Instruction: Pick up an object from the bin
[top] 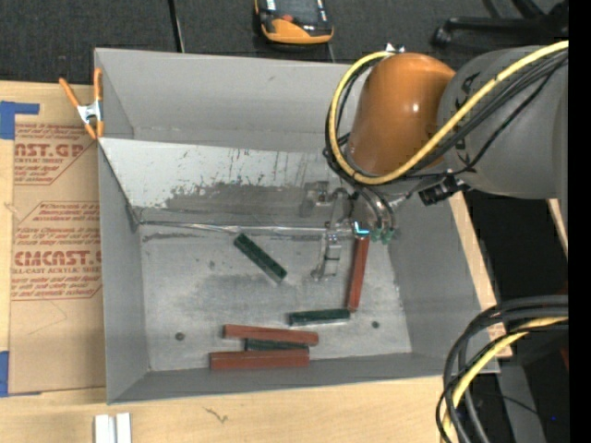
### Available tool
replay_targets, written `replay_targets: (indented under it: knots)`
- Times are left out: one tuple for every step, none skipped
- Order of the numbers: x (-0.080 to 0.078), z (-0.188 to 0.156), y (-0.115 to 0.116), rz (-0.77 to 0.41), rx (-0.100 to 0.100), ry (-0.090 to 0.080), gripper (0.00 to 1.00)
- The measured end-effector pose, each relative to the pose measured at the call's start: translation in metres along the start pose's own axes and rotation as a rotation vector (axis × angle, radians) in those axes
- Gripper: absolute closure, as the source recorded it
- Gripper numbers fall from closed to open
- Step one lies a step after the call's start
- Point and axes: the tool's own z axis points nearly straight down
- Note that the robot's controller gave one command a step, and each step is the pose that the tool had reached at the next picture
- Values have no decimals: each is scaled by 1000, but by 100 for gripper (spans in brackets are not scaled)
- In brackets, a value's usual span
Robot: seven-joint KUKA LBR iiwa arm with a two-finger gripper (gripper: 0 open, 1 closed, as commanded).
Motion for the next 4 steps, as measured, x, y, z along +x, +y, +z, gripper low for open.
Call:
replay_targets:
  knots:
    - [-2, -5, 0, 0, 0, -8, 0]
    - [-8, 67, 39, 49, -2, -12, 0]
    - [-3, 88, 52, 25, 1, -2, 0]
    - [-4, 80, 51, 175, -2, -7, 0]
